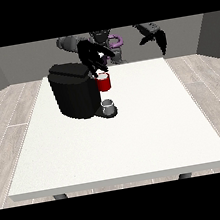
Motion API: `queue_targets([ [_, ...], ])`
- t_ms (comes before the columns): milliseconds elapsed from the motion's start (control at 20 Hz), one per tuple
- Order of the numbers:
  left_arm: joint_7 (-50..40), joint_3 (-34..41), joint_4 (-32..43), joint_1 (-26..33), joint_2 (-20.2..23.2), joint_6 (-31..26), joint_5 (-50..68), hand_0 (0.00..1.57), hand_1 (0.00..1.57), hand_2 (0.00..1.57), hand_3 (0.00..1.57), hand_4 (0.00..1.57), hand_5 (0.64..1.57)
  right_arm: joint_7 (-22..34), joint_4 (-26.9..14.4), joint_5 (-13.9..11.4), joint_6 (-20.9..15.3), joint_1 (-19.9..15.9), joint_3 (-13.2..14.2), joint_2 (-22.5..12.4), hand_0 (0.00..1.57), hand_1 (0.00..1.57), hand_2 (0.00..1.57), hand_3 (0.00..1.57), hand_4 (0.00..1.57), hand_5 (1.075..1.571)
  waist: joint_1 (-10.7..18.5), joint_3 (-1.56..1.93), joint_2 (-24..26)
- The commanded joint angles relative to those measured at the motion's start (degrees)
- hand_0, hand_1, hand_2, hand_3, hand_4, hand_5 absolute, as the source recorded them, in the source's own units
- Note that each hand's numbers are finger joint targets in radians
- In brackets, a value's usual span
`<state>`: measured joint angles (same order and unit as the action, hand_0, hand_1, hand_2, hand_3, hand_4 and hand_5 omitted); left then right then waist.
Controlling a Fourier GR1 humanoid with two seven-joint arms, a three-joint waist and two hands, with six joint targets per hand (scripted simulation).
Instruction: Insert the coffee pod into the coffee machine and close the lid
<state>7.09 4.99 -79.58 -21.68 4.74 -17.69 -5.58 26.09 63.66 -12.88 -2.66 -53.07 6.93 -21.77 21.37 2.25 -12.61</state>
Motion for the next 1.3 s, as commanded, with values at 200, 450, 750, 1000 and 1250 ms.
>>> queue_targets([
  [200,-0.1,-2.0,0.6,-3.8,-1.2,-1.5,0.4,0.0,0.0,0.0,0.0,0.0,1.571,-6.4,3.6,1.6,1.9,-8.6,-1.8,3.9,0.0,0.0,0.0,0.0,0.0,1.571,9.0,-2.21,-3.4],
  [450,-0.3,-2.5,0.2,-7.2,-1.0,-2.1,0.3,0.0,0.0,0.0,0.0,0.33,1.571,-5.2,6.8,1.8,1.3,-7.6,0.5,2.5,0.0,0.0,0.0,0.0,0.0,1.571,11.8,-2.07,-6.4],
  [750,-2.2,-5.1,-2.0,-9.6,-3.3,-0.8,-0.9,0.0,0.0,0.0,0.0,0.35,1.571,-9.8,2.9,2.0,-0.2,-11.2,0.4,4.9,0.0,0.0,0.0,0.0,0.05,1.571,12.4,-2.24,-9.0],
  [1000,-2.5,-5.1,-2.5,-9.7,-2.4,-1.7,-0.7,0.0,0.0,0.0,0.0,0.26,1.571,-13.8,-0.6,2.4,-0.2,-14.7,0.3,6.5,0.0,0.0,0.0,0.0,0.0,1.571,10.1,-2.27,-8.9],
  [1250,-1.9,-3.7,-1.6,-3.7,-2.3,0.1,-1.0,0.0,0.0,0.0,0.0,0.27,1.571,-17.4,0.0,3.1,0.3,-11.6,-2.6,11.9,0.0,0.0,0.0,0.0,0.0,1.571,5.8,-2.27,-3.3],
])
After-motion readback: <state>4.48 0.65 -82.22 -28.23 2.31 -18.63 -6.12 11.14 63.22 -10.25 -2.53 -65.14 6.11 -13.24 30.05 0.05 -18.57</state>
